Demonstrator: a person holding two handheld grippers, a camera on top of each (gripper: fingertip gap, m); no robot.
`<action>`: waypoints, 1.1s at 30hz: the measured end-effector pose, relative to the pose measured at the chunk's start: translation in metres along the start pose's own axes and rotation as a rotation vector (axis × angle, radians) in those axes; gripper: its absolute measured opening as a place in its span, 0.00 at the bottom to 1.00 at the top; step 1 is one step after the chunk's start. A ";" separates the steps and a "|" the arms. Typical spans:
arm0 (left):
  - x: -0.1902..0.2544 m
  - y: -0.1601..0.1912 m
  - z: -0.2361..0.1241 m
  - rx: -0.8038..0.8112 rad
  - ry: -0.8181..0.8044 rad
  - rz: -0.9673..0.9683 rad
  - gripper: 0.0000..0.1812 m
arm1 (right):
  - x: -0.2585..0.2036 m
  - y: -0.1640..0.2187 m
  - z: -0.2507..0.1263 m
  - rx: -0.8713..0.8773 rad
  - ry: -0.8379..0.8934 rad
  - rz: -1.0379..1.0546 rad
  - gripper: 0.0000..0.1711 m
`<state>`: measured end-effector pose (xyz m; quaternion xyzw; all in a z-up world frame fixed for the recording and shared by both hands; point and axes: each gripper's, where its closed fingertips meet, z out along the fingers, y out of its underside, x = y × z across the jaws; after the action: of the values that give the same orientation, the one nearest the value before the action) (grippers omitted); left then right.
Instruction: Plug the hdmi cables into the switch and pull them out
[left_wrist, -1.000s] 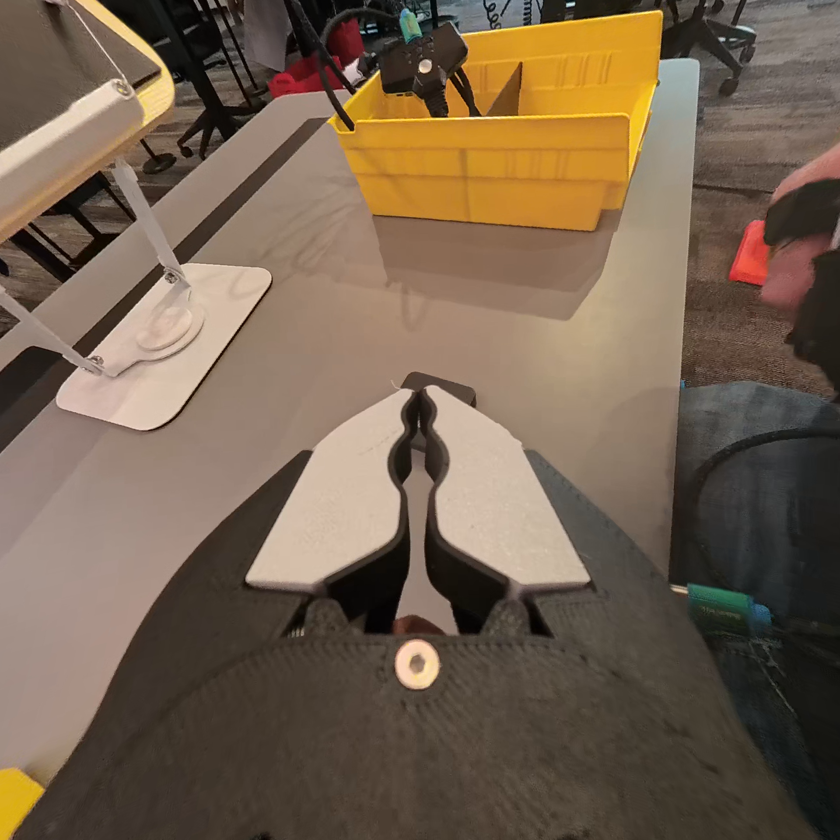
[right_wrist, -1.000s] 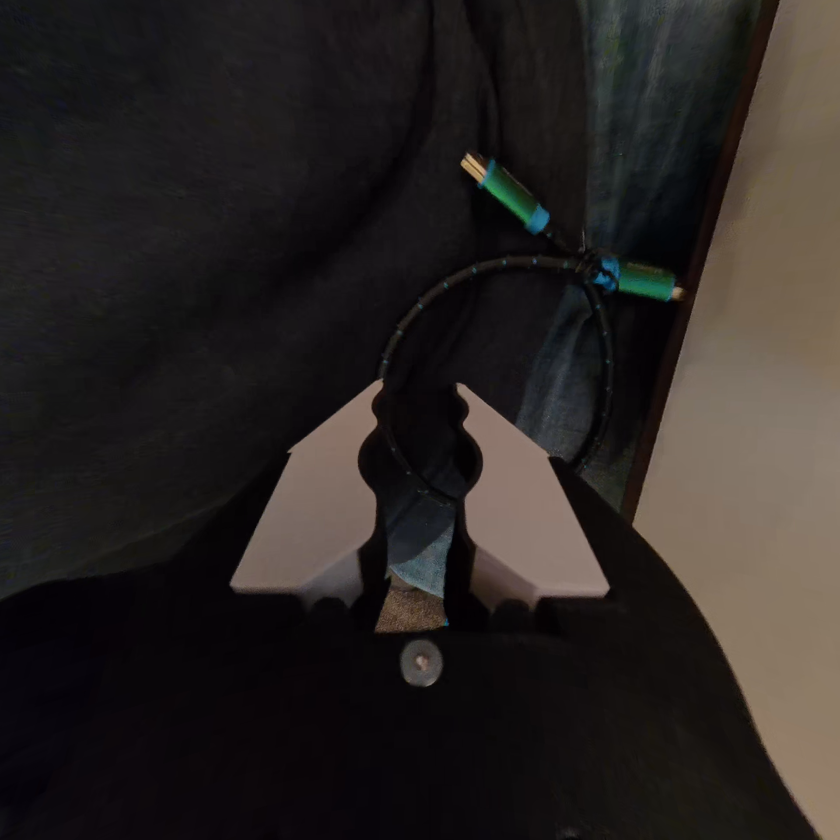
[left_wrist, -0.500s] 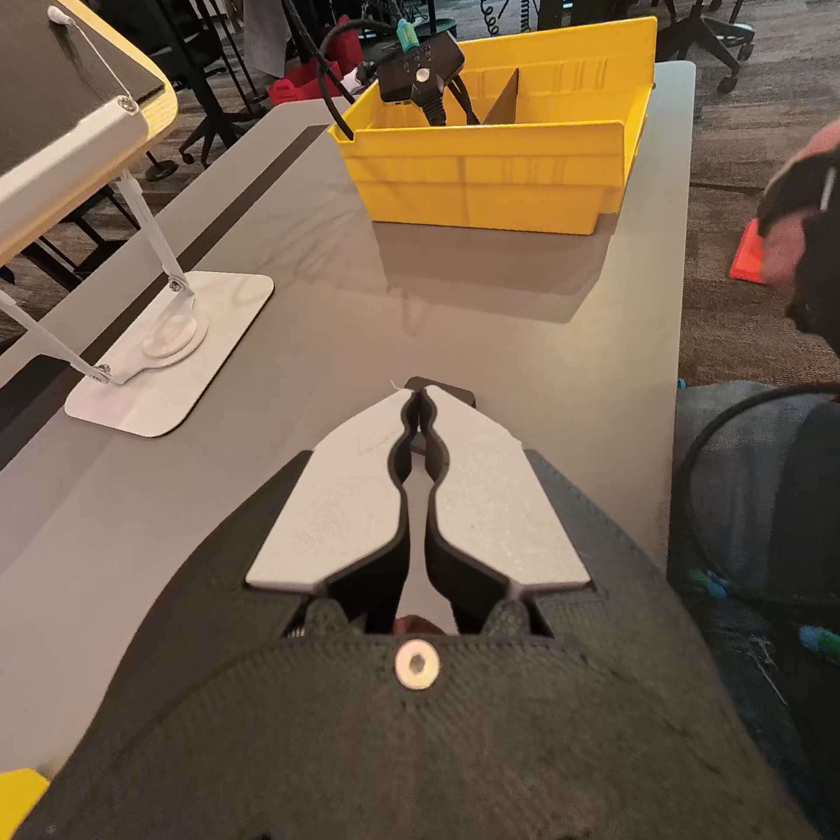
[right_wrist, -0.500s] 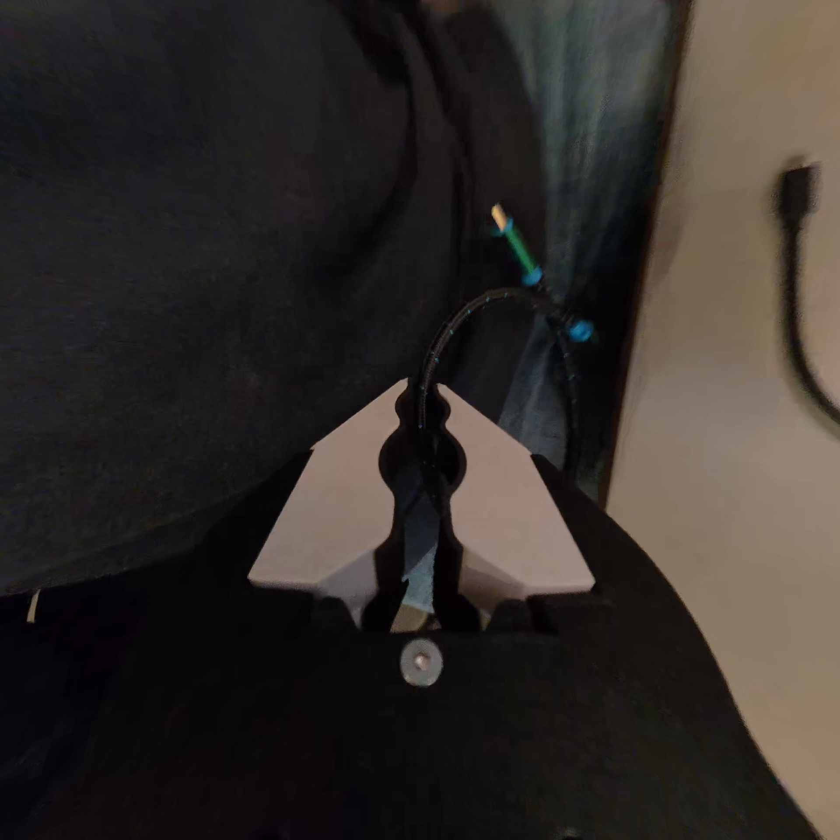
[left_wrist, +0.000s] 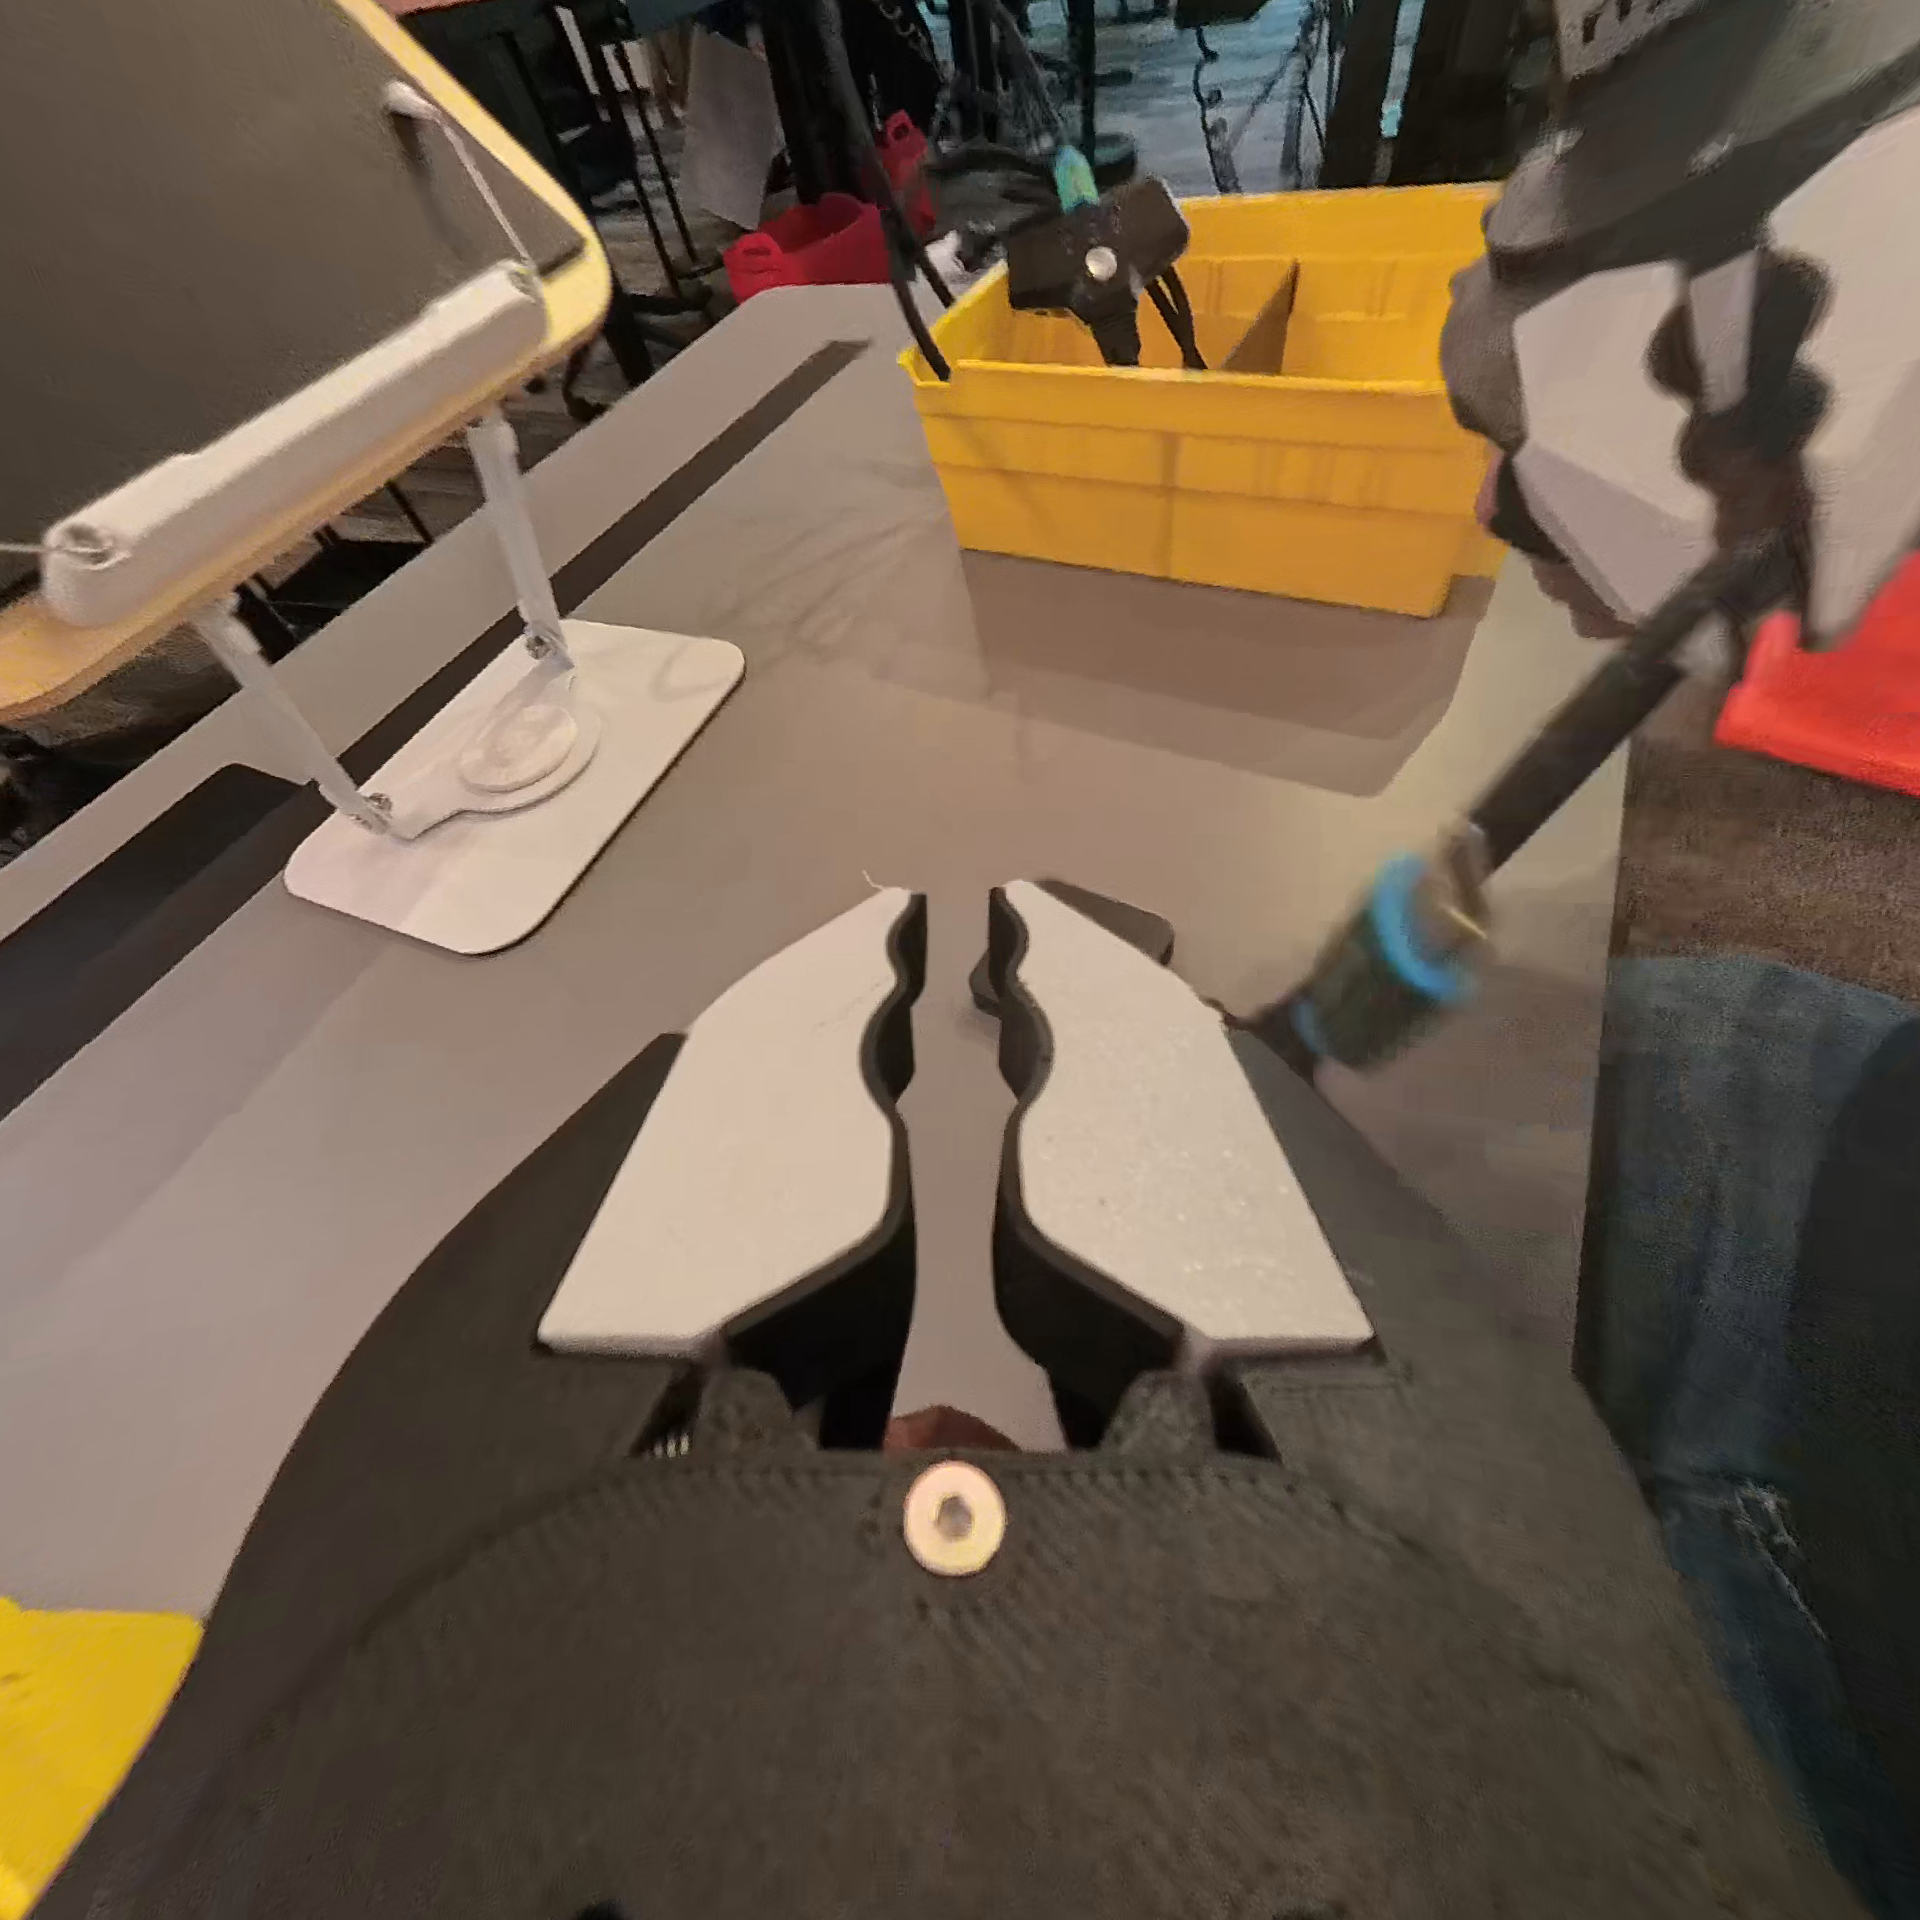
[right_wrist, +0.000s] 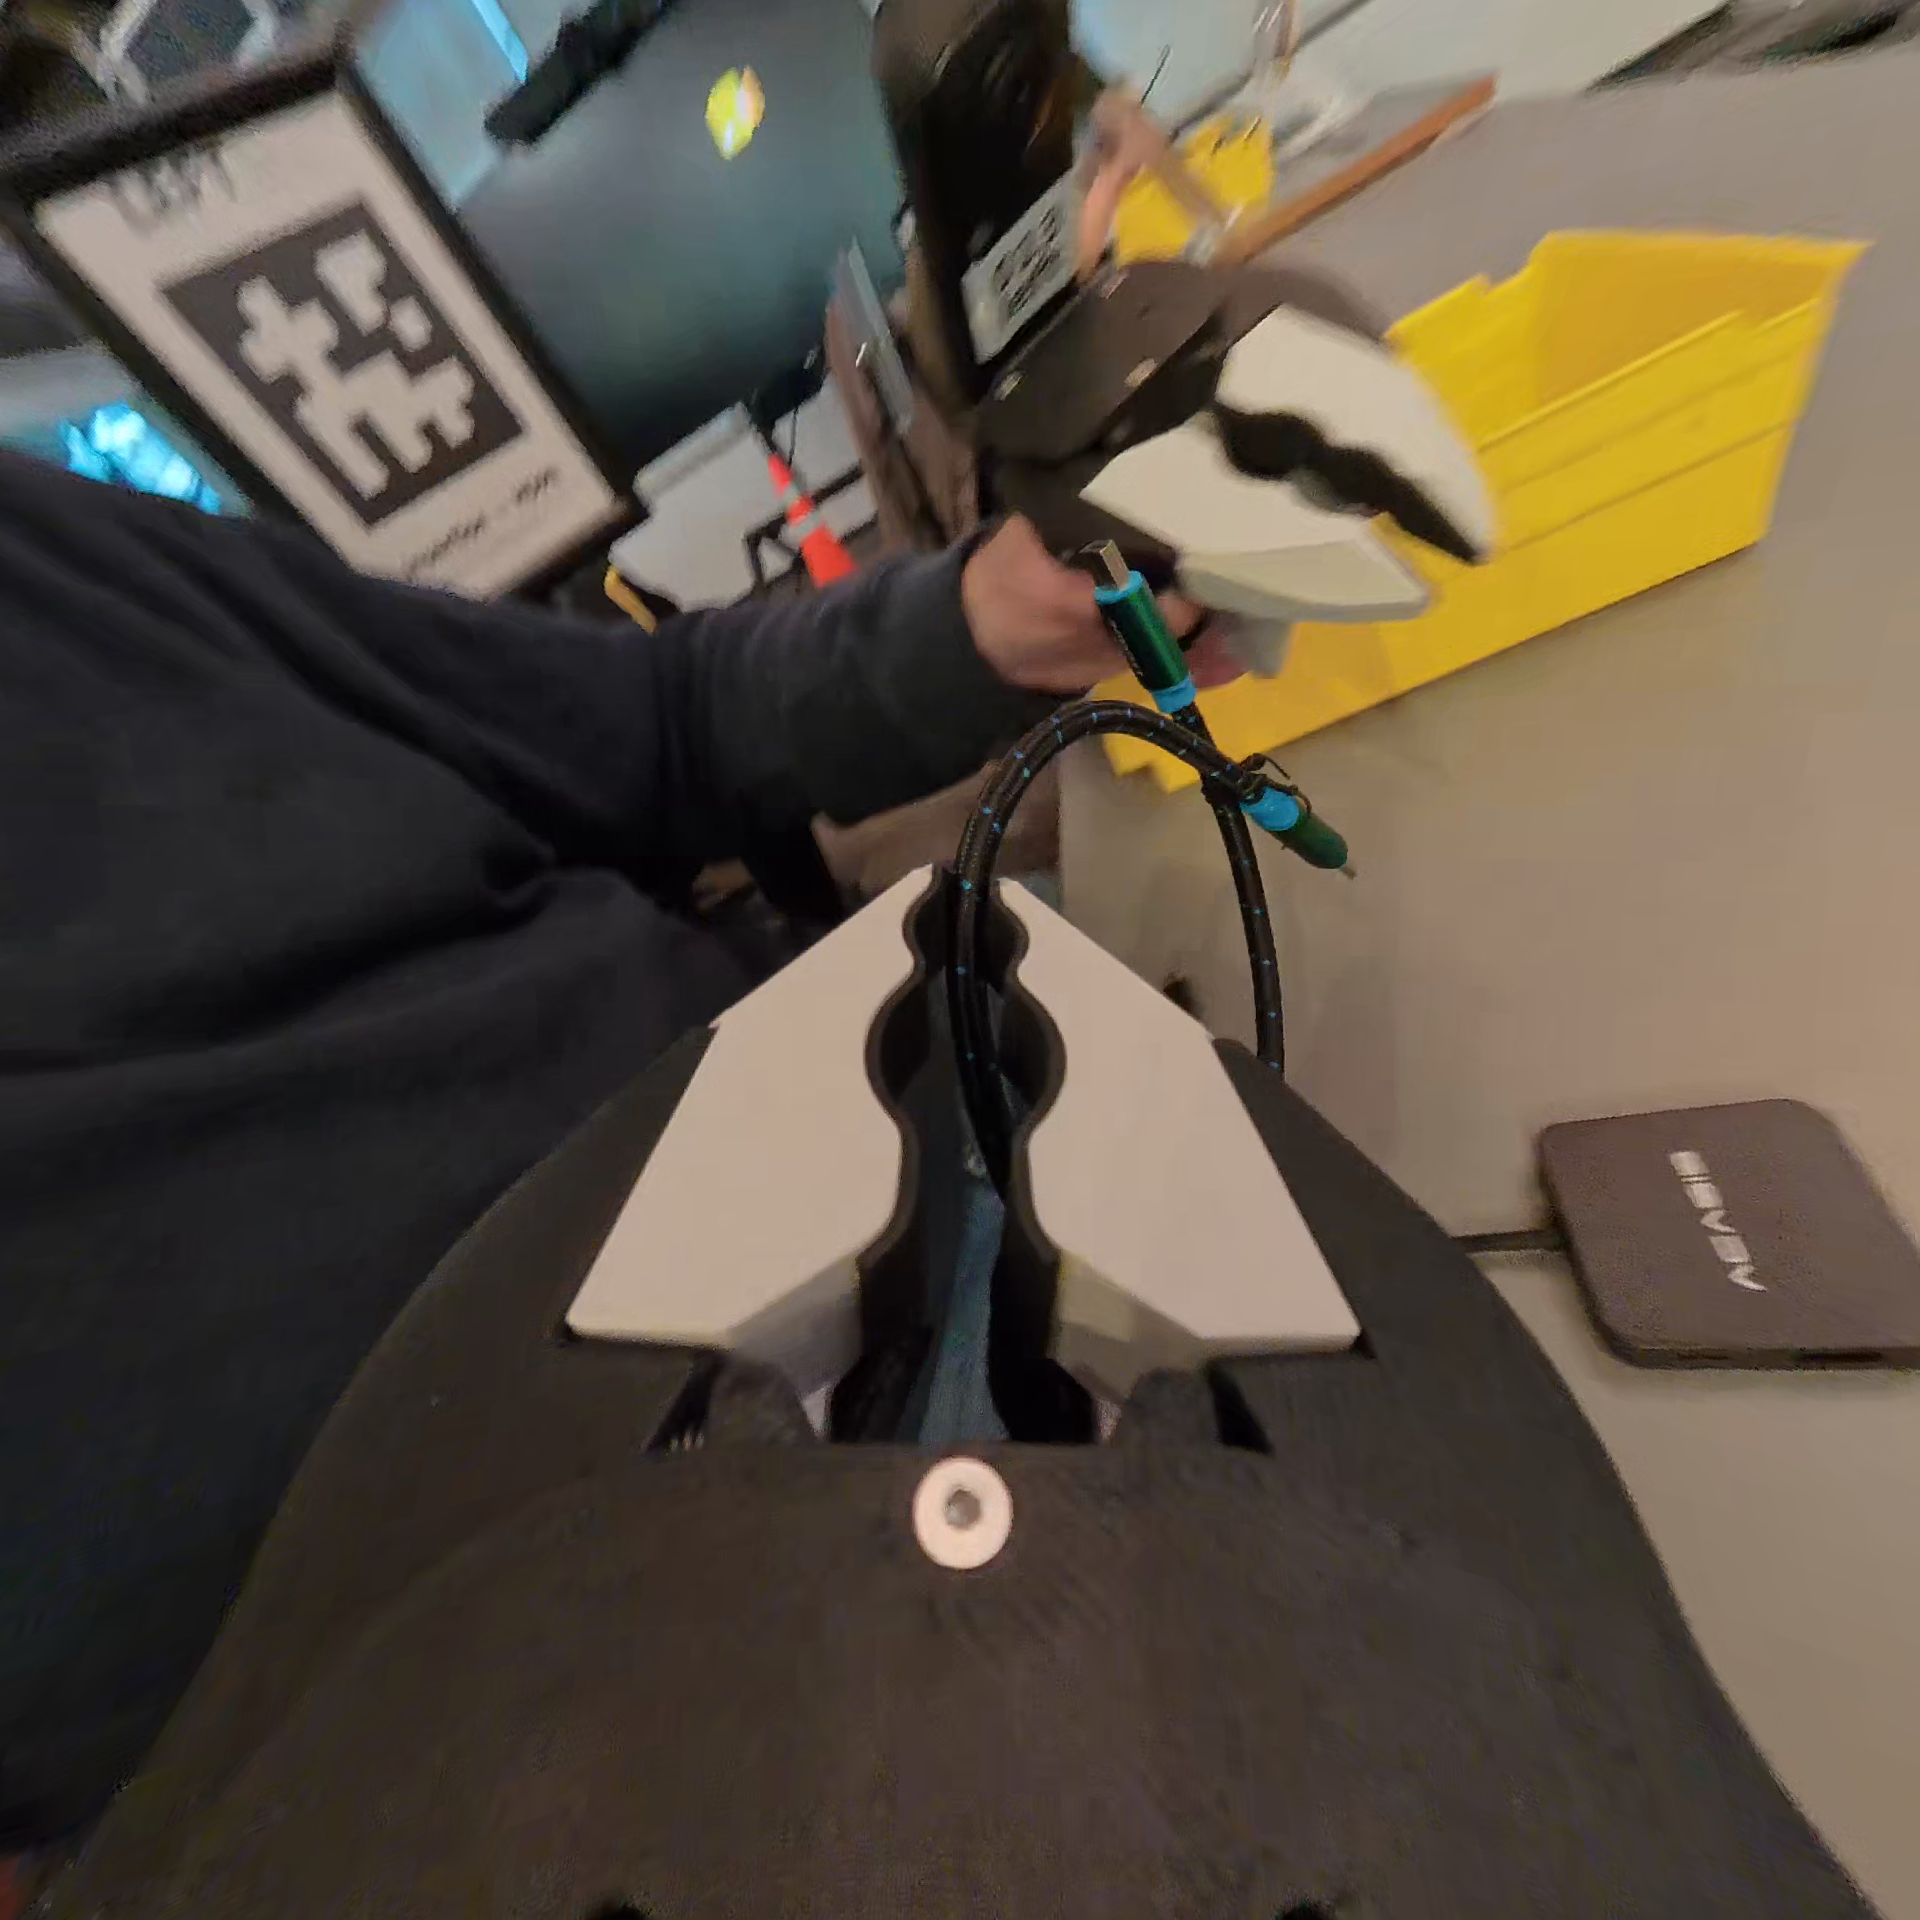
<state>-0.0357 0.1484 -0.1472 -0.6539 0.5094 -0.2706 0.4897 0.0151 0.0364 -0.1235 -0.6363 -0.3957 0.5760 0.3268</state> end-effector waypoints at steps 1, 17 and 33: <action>-0.005 -0.005 -0.004 0.048 0.002 -0.047 0.06 | 0.007 -0.008 -0.003 0.045 0.017 0.020 0.02; -0.002 -0.023 -0.004 0.140 0.093 -0.150 0.07 | 0.041 -0.025 0.007 0.170 0.105 0.109 0.06; 0.037 -0.003 0.007 -0.260 0.254 0.087 0.06 | 0.070 -0.039 0.040 -0.259 0.402 -0.402 0.03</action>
<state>-0.0156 0.1166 -0.1523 -0.6496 0.6256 -0.2615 0.3438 -0.0277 0.1150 -0.1276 -0.6826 -0.5114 0.3073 0.4219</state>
